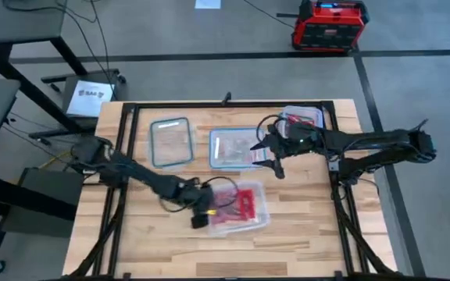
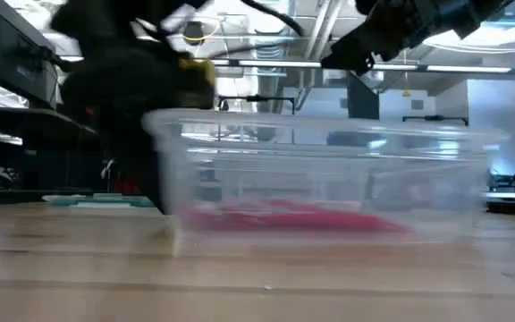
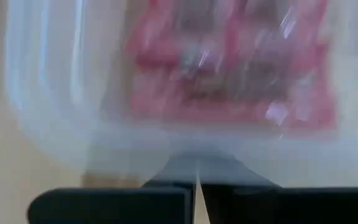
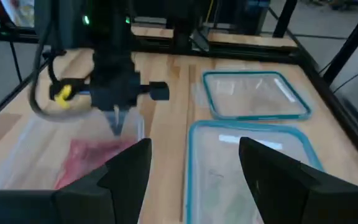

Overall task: Sort candy
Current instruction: Close the top left transparent bin

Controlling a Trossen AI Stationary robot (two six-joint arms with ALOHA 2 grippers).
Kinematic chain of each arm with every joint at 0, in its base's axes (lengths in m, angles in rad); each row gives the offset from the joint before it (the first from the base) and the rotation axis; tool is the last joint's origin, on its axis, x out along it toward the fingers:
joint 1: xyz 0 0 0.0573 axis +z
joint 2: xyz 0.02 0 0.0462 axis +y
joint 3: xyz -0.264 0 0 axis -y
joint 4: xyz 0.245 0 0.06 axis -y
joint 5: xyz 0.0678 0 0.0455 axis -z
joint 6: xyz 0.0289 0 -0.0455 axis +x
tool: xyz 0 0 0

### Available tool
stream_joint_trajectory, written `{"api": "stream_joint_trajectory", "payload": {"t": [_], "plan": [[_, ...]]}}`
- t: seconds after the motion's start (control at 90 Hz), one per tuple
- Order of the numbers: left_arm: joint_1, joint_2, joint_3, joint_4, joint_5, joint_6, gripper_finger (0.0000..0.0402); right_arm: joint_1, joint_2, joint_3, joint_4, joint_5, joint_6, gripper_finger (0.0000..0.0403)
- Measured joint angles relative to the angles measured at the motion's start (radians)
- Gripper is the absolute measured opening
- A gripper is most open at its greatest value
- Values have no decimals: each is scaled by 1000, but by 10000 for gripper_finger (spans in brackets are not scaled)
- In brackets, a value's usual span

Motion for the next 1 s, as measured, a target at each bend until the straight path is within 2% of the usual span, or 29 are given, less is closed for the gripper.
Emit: {"api": "stream_joint_trajectory", "payload": {"t": [0.1, 0.2, 0.289, 0.467, 0.589, 0.744, 0.856, 1.0], "plan": [[10, 0, 117, -365, -43, 7, 0, 0, -20, 0, -47, 0, -1, 230], [12, -64, 177, -607, -207, 10, 0, -1, -18, 0, -74, 19, -3, 230], [29, -148, 182, -689, -332, 19, 0, -3, 1, 0, -72, 29, -3, 230], [184, -330, 175, -798, -314, -47, 19, -14, 58, 0, -78, 29, -3, 230], [310, -426, 104, -795, -253, -7, 62, -14, 107, 0, -80, 29, -11, 230], [458, -479, -77, -773, -124, 107, 124, -14, 171, 0, -78, 29, -13, 230], [503, -476, -198, -695, -72, 239, 148, -14, 207, 0, -65, 29, -16, 230], [506, -463, -284, -578, -70, 353, 151, -14, 240, 0, -54, 29, -20, 230]]}}
